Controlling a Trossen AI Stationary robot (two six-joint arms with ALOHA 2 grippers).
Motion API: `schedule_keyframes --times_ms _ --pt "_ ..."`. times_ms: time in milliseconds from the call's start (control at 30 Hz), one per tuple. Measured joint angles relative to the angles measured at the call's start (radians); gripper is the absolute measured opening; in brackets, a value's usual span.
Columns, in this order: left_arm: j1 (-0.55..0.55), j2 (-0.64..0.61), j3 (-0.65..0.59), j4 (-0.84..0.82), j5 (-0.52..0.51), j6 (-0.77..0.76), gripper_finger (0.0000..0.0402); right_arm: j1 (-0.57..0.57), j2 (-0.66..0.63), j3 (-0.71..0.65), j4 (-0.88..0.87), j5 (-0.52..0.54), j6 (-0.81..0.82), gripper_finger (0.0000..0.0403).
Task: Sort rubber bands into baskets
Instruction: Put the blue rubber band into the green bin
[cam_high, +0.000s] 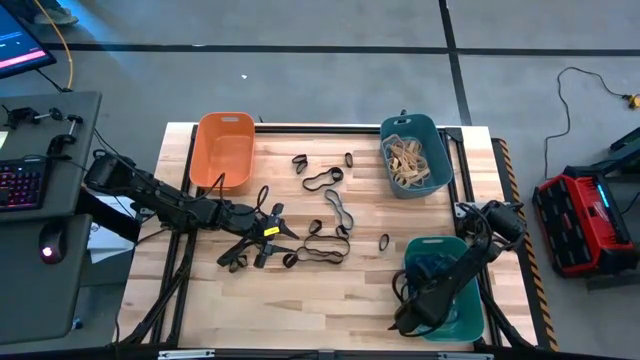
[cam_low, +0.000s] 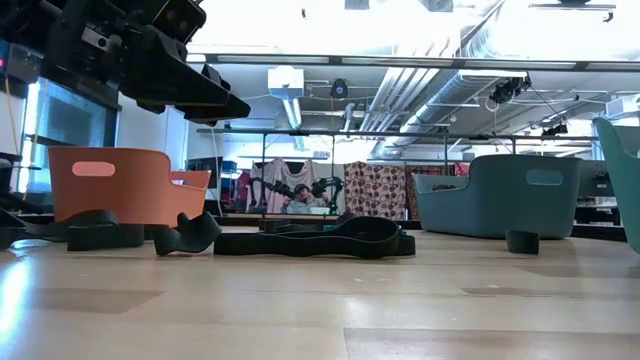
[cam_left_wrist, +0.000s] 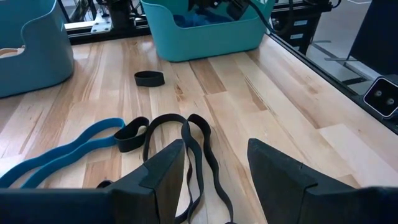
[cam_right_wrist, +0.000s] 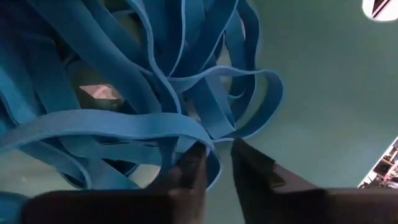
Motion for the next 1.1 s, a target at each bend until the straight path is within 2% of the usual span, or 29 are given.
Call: schedule_keyframes --times_ms 167,333,500,733,933,1100 --pt "0.0 0.0 0.0 0.0 0.0 0.0 0.017 -0.016 0.0 0.001 0.0 -0.005 0.002 0.0122" --pt "0.0 0.0 0.0 0.0 0.0 -0.018 0.017 -0.029 0.0 0.05 -0.001 0.041 0.001 0.0134" --pt "0.0 0.0 0.0 0.0 0.0 -0.018 0.017 -0.035 0.0 0.139 0.001 0.156 0.008 0.0102" --pt "0.0 0.0 0.0 0.0 0.0 -0.047 0.017 -0.057 0.0 0.195 0.001 0.263 -0.032 0.001" --pt "0.001 0.0 0.0 -0.001 0.0 -0.068 0.017 -0.085 -0.022 0.228 0.005 0.37 -0.105 0.0002" --pt "0.005 0.0 0.0 -0.002 -0.001 -0.068 0.017 -0.113 -0.1 0.23 0.075 0.542 -0.169 0.0"
